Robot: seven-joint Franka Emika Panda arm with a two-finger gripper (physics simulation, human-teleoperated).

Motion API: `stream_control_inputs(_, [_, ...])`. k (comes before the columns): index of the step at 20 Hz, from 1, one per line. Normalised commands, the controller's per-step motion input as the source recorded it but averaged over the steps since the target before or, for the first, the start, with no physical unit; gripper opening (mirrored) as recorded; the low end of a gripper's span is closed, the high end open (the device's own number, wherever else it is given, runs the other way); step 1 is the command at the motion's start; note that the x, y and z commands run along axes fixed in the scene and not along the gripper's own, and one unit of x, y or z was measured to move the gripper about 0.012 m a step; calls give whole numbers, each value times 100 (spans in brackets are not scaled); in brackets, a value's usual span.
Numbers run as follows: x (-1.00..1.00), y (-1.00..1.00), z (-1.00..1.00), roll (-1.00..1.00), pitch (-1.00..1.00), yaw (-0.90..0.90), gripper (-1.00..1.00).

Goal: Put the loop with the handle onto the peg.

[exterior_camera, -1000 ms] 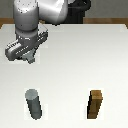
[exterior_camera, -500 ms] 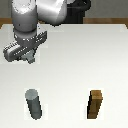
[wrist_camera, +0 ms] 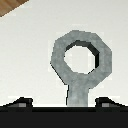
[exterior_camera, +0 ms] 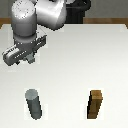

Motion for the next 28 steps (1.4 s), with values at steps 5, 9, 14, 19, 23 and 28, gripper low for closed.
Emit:
stream_control_inputs(5, [0,40,-20,0,0,0,100])
stream_control_inputs(9, [-25,25,0,0,0,0,100])
stream_control_inputs(14, [-20,20,-20,0,0,0,100])
stream_control_inputs(19, [0,0,-40,0,0,0,100])
stream_control_inputs(23, [0,0,0,0,0,0,-100])
stream_control_inputs(28, [0,0,0,0,0,0,-100])
